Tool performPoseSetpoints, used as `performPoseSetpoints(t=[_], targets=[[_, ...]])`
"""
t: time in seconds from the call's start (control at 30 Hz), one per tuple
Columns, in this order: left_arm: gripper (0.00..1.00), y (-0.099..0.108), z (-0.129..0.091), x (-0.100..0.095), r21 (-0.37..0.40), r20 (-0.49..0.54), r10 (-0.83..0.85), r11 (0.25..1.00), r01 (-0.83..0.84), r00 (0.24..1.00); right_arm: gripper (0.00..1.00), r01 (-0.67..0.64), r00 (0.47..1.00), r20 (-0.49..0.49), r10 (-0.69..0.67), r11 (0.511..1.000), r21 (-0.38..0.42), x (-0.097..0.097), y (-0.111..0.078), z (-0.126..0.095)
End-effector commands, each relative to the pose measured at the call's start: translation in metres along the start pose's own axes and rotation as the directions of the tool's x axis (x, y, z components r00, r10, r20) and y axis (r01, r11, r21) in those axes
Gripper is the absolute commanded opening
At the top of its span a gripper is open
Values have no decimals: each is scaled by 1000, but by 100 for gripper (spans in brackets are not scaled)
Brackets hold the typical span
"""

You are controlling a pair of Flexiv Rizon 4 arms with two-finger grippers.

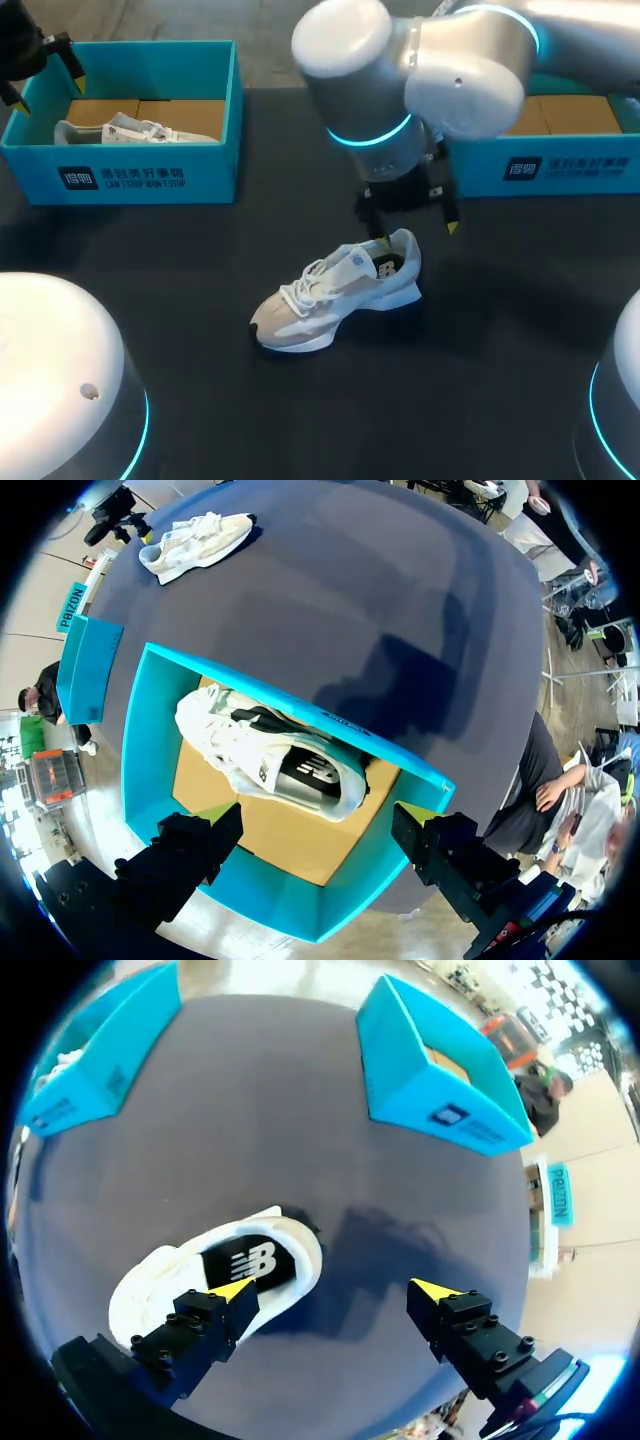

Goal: Take the shoe out of the shoebox, open the shoe tongue, remove and reinsert the insole, then place the shoe into the shoebox

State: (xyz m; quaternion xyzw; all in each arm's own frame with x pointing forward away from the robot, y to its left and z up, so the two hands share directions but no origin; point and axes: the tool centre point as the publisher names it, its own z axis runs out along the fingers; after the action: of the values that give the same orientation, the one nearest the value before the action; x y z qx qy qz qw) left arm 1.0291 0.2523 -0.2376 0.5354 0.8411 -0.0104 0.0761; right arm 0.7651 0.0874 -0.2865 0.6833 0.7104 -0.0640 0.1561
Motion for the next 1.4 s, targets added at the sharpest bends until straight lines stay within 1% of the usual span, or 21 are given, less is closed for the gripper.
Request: performPoseSetpoints(t=[0.03, 0.13, 0.2, 0.23, 0.27, 0.3, 0.33, 0.37, 0.4, 0.43, 0.57, 0.63, 0.7, 0.73, 0.77, 1.4], targets=[[100, 1, 0, 0, 1, -2, 1, 1000, -1, 1000, 100, 110, 991, -70, -117, 989, -101, -19, -5, -20], [100, 1, 0, 0, 1, -2, 1, 1000, -1, 1000, 100, 253, 957, -85, -277, 943, -218, -22, -3, -31], [100, 1, 0, 0, 1, -2, 1, 1000, -1, 1000, 100, 361, 911, -98, -400, 890, -278, -23, -2, -35], [100, 1, 0, 0, 1, -2, 1, 1000, -1, 1000, 100, 395, 897, -77, -436, 866, -308, -23, -1, -37], [100, 1, 0, 0, 1, -2, 1, 1000, -1, 1000, 100, 437, 861, -117, -495, 837, -329, -25, -1, -39], [100, 1, 0, 0, 1, -2, 1, 1000, -1, 1000, 100, 470, 840, -108, -532, 812, -347, -26, 0, -41], [100, 1, 0, 0, 1, -2, 1, 1000, -1, 1000, 100, 491, 816, -125, -564, 792, -363, -27, 1, -43], [100, 1, 0, 0, 1, -2, 1, 1000, -1, 1000, 100, 522, 779, -150, -609, 763, -382, -28, 2, -44], [100, 1, 0, 0, 1, -2, 1, 1000, -1, 1000, 100, 550, 761, -127, -636, 737, -394, -28, 2, -44], [100, 1, 0, 0, 1, -2, 1, 1000, -1, 1000, 100, 562, 745, -133, -654, 723, -402, -28, 3, -45], [100, 1, 0, 0, 1, -2, 1, 1000, -1, 1000, 100, 630, 641, -145, -753, 625, -461, -30, 5, -49], [100, 1, 0, 0, 1, -2, 1, 1000, -1, 1000, 100, 667, 574, -136, -808, 557, -495, -29, 3, -53], [100, 1, 0, 0, 1, -2, 1, 1000, -1, 1000, 100, 692, 494, -139, -858, 485, -535, -29, 1, -57], [100, 1, 0, 0, 1, -2, 1, 1000, -1, 1000, 100, 709, 444, -123, -887, 432, -557, -29, -1, -59], [100, 1, 0, 0, 1, -2, 1, 1000, -1, 1000, 100, 725, 405, -107, -908, 390, -568, -29, -4, -60], [100, 1, 0, 0, 1, -2, 1, 1000, -1, 1000, 100, 725, 405, -107, -908, 390, -568, -29, -4, -60]])
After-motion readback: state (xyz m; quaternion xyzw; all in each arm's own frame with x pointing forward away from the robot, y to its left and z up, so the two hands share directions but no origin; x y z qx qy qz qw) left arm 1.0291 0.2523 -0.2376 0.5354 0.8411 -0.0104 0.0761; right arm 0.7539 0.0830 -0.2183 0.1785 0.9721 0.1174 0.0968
